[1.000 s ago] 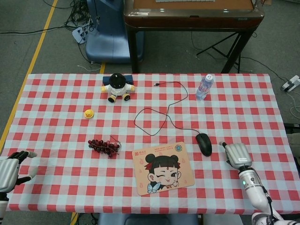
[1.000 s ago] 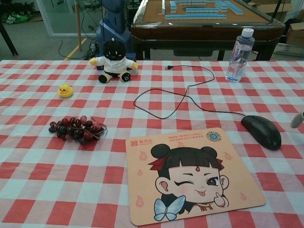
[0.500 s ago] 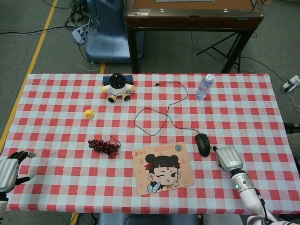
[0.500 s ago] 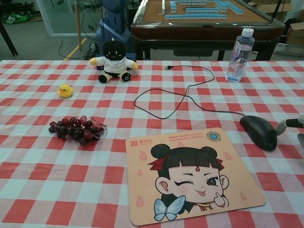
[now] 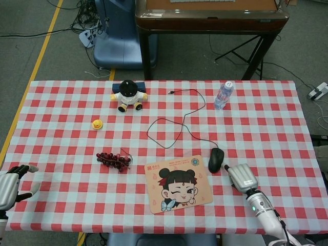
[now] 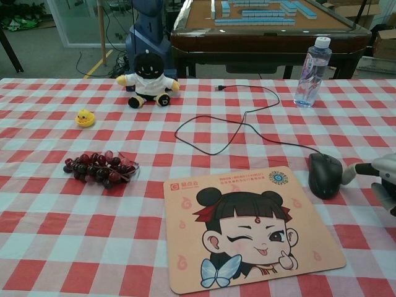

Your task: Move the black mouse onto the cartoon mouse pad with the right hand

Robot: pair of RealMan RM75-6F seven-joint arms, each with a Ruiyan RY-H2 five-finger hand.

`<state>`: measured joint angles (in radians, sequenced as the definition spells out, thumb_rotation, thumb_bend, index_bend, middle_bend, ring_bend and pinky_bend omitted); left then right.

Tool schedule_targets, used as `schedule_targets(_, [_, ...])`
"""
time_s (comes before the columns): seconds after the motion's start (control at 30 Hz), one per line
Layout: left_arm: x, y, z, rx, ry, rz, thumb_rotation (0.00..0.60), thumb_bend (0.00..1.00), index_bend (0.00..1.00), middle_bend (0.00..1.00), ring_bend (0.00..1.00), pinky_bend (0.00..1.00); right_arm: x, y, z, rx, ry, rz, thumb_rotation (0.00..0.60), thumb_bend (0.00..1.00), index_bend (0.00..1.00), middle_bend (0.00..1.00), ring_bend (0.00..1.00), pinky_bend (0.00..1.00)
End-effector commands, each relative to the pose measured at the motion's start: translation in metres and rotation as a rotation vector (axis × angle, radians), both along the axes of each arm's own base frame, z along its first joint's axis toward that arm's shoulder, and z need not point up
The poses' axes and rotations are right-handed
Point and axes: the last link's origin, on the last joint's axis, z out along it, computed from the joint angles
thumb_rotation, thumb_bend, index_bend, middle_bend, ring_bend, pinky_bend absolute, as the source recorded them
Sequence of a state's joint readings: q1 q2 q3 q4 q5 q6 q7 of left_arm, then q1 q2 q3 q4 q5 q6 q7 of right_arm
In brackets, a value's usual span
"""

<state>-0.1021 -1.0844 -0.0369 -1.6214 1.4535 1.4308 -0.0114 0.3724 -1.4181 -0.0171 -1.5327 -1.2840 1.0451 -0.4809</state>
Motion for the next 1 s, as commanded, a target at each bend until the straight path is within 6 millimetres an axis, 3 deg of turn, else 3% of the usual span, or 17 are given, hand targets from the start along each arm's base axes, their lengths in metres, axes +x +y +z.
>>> schedule_targets(0.03, [0.000,0.000,0.001,0.001,-0.001,0.001,0.600,0.29,0.48,0.42,0.39,0.63,0.005,0.004,0.000,0.016,-0.011,0.019,0.600,0.77,0.24,1.00,0.99,1.00])
schedule_targets(0.13, [-0.001,0.000,0.002,0.005,-0.002,0.003,0.600,0.29,0.48,0.42,0.39,0.63,0.010,0.012,0.009,0.019,-0.020,0.049,0.600,0.77,0.24,1.00,0.99,1.00])
schedule_targets(0.2, [-0.001,0.000,0.002,0.006,-0.003,0.003,0.600,0.29,0.48,0.42,0.39,0.63,0.013,0.016,0.015,0.017,-0.020,0.063,0.600,0.71,0.24,1.00,0.99,1.00])
schedule_targets(0.4, [0.000,0.000,0.004,0.012,-0.003,0.001,0.600,0.29,0.48,0.42,0.39,0.63,0.035,0.021,0.051,-0.045,0.026,0.188,0.600,0.25,0.24,1.00,0.99,1.00])
schedule_targets(0.57, [0.000,0.000,0.004,0.013,0.000,0.002,0.600,0.29,0.48,0.42,0.39,0.63,0.050,0.006,0.063,-0.070,0.096,0.256,0.600,0.02,0.24,1.00,0.99,1.00])
schedule_targets(0.8, [-0.002,0.000,0.005,0.016,-0.003,0.011,0.600,0.29,0.48,0.42,0.39,0.63,0.068,-0.025,0.055,-0.039,0.190,0.311,0.600,0.00,0.22,1.00,0.99,1.00])
schedule_targets(1.0, [-0.003,0.000,0.008,0.023,-0.011,0.016,0.600,0.29,0.48,0.42,0.39,0.63,0.069,-0.052,0.042,-0.020,0.243,0.315,0.600,0.00,0.22,1.00,0.99,1.00])
